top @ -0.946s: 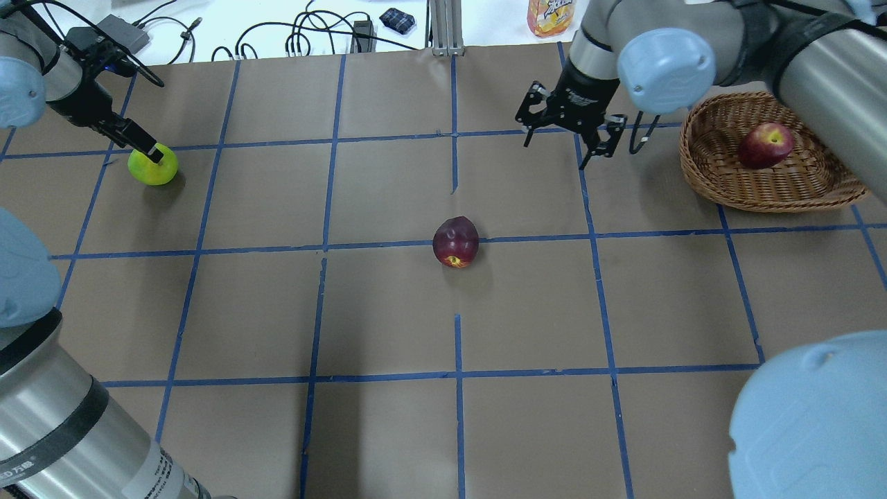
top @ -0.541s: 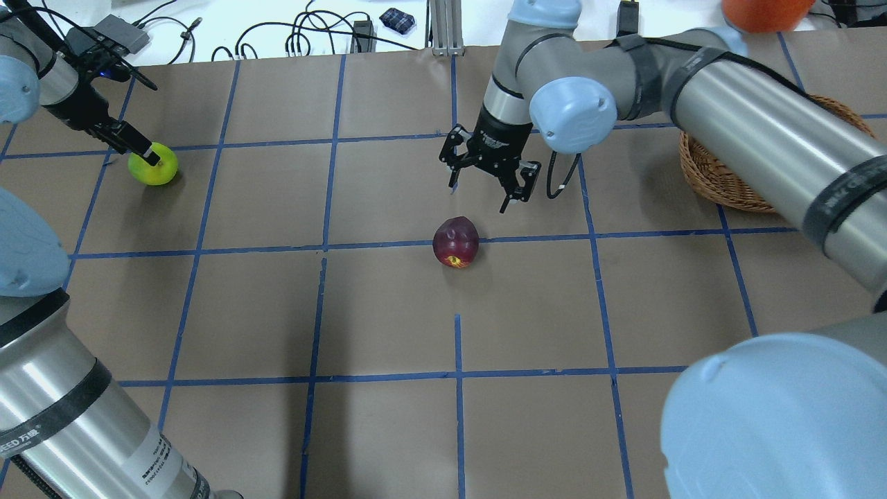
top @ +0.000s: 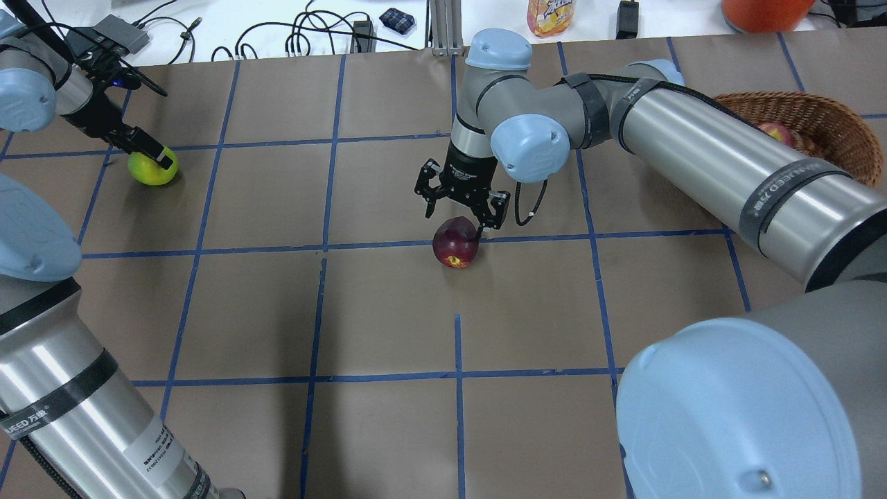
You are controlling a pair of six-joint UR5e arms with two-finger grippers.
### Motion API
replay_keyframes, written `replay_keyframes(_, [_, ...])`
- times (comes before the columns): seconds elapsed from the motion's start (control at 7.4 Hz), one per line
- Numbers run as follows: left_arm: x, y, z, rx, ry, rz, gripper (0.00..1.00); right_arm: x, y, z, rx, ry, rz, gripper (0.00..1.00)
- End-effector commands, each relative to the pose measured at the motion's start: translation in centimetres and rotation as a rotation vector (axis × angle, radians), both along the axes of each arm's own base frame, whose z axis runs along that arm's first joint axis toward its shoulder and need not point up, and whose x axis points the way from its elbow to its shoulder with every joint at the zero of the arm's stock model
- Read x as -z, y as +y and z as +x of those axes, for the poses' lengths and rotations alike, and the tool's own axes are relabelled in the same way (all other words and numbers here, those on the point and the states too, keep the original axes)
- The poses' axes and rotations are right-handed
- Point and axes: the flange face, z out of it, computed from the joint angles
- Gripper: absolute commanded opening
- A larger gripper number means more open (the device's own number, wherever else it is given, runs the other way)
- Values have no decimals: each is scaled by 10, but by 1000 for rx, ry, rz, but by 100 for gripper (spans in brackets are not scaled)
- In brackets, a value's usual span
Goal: Put all apples into basket
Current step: 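Grasp the dark red apple with the right gripper while the left grasps the green apple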
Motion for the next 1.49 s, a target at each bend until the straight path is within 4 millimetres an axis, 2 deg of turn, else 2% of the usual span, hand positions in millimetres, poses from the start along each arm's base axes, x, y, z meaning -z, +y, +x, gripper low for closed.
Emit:
replay_keyframes(0.0, [5, 4, -2, -8, 7, 36, 17, 34, 12, -3, -17, 20, 55, 100])
replay_keyframes(0.14, [-2, 7, -4, -11, 21, 66, 1, 40, 12, -2, -12, 19, 58, 100])
replay_keyframes(0.27, [-19, 8, -21, -34, 23, 91, 0, 43, 11, 4, -9, 9, 36, 100])
replay_keyframes(0.41, [-45, 14, -33, -77, 29, 119, 0, 49, 17, 17, -12, 16, 33, 99])
replay_keyframes(0.54, [-54, 13, -87, -71, 36, 162, 0, 46, 11, 21, 40, 13, -9, 59])
replay_keyframes(0.68, [-59, 17, -125, -121, 38, 217, 0, 39, 5, 21, 95, 24, -45, 1])
replay_keyframes(0.81, [-54, 27, -152, -183, 64, 271, 0, 28, 0, 18, 95, 40, -74, 0])
replay_keyframes(0.95, [-45, 43, -176, -262, 157, 317, 0, 4, -10, 4, 84, 94, -137, 0])
replay_keyframes(1.08, [-45, 61, -199, -301, 149, 350, 0, -25, -18, -23, 97, 124, -146, 0])
replay_keyframes(1.22, [-58, 73, -239, -310, 125, 365, 0, -56, -28, -74, 12, 224, -153, 0])
replay_keyframes(1.35, [-72, 85, -291, -330, 91, 384, 0, -82, -39, -132, -34, 235, -177, 0])
